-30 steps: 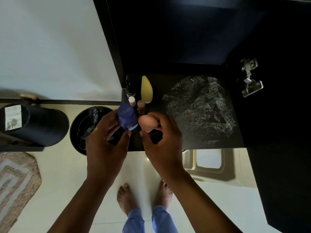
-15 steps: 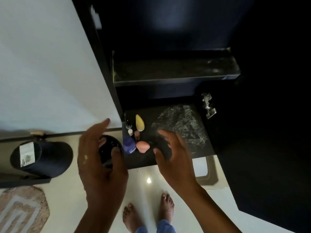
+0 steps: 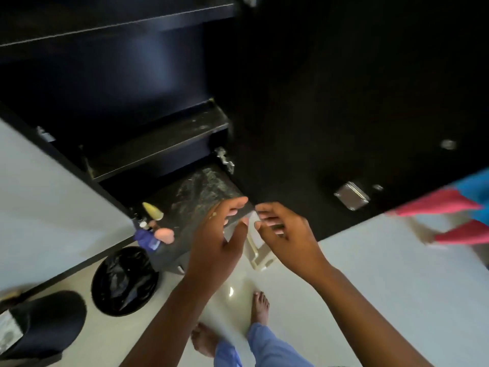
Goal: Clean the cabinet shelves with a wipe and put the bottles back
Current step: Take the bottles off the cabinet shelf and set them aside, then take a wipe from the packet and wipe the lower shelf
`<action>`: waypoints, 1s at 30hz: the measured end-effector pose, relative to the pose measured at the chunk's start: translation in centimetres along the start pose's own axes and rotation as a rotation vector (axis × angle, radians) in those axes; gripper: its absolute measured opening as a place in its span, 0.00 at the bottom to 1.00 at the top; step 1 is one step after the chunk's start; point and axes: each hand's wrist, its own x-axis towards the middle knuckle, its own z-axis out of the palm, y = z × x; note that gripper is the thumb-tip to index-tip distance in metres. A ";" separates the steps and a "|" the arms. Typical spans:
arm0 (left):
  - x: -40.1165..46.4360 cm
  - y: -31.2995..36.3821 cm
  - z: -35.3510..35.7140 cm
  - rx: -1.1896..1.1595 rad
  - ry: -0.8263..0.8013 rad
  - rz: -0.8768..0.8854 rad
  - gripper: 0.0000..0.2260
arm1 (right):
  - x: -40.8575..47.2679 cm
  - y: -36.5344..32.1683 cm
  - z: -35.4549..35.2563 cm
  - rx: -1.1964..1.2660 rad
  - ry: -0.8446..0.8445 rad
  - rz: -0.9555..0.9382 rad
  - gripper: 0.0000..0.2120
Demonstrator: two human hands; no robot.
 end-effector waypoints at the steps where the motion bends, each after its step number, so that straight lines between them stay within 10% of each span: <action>1: -0.2 0.7 0.9 0.001 -0.043 0.003 0.17 | -1.0 0.5 -1.3 0.006 0.009 0.022 0.14; 13: -3.5 5.3 15.0 0.254 -0.570 -0.132 0.14 | -9.2 9.8 -15.9 -0.091 -0.155 0.205 0.13; 30: 2.8 -1.2 35.8 0.375 -0.313 -0.325 0.29 | 8.1 30.0 -14.1 -0.315 -0.091 0.162 0.18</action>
